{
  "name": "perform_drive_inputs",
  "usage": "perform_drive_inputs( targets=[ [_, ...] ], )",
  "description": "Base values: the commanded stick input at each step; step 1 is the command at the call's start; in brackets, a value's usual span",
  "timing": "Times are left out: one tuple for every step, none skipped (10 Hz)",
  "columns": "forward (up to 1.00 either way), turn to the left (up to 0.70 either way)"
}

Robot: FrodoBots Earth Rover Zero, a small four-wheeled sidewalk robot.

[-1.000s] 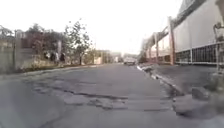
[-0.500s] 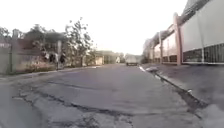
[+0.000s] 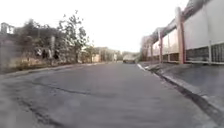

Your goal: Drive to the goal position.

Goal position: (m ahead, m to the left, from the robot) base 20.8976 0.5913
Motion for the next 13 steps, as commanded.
perform_drive_inputs(
  targets=[
    [1.0, 0.04],
    [1.0, 0.04],
    [1.0, 0.04],
    [1.0, 0.04],
    [1.0, 0.04],
    [1.0, 0.04],
    [1.0, 0.04],
    [1.0, 0.04],
    [1.0, 0.04],
    [1.0, 0.04],
    [1.0, 0.04],
    [1.0, 0.04],
    [1.0, -0.04]
  ],
)
